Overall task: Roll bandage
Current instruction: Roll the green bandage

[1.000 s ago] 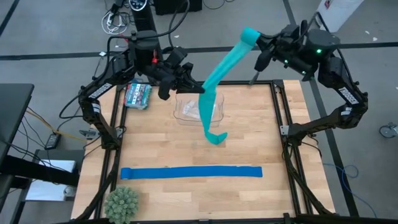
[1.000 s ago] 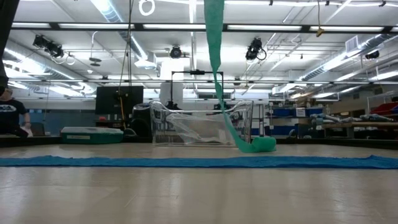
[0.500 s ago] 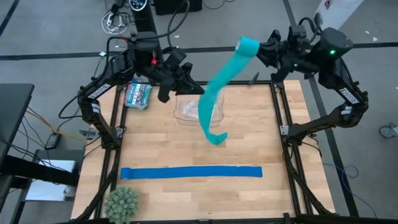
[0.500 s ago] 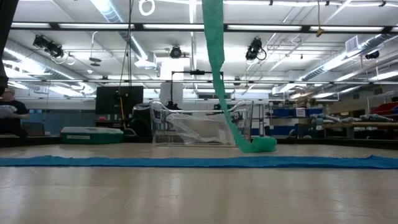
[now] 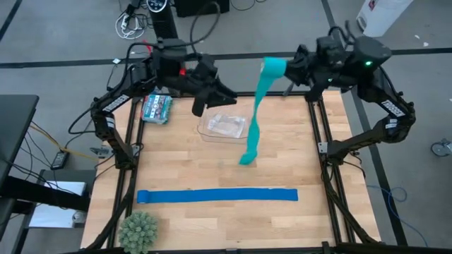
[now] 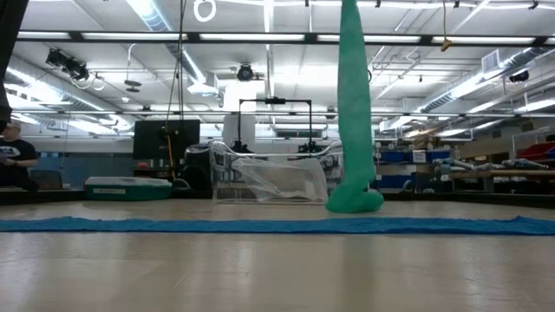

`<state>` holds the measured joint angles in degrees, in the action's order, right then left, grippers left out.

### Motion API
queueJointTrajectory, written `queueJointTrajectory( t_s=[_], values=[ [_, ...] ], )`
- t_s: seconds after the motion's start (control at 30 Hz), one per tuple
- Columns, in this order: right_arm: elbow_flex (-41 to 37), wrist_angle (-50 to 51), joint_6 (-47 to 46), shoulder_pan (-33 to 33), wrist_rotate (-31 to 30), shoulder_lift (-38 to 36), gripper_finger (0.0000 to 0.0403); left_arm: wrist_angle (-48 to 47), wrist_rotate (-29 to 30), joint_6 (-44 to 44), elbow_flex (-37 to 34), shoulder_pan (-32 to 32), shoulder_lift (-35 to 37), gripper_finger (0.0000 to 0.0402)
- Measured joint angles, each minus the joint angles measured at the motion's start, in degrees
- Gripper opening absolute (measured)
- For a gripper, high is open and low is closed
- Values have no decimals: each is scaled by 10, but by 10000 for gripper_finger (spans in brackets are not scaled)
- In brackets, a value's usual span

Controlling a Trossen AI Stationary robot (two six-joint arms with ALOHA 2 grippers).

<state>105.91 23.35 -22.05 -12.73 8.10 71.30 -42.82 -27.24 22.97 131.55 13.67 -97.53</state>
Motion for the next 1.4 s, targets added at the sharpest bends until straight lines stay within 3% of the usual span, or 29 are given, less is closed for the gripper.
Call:
queueJointTrajectory(
  t_s=[0.17,0.47,1.13,1.27,1.4],
  values=[
    [0,50,-45,-1,67,14,0,62,-20,-2,0,-6,2,163],
    [0,59,-71,-1,138,51,0,34,40,-53,0,-5,1,163],
    [0,50,-74,-1,138,84,0,14,56,-79,0,-7,1,161],
    [0,38,-74,-1,138,83,0,9,67,-82,0,-7,1,128],
    [0,36,-73,-1,138,83,9,15,67,-82,0,-7,1,51]
  ],
)
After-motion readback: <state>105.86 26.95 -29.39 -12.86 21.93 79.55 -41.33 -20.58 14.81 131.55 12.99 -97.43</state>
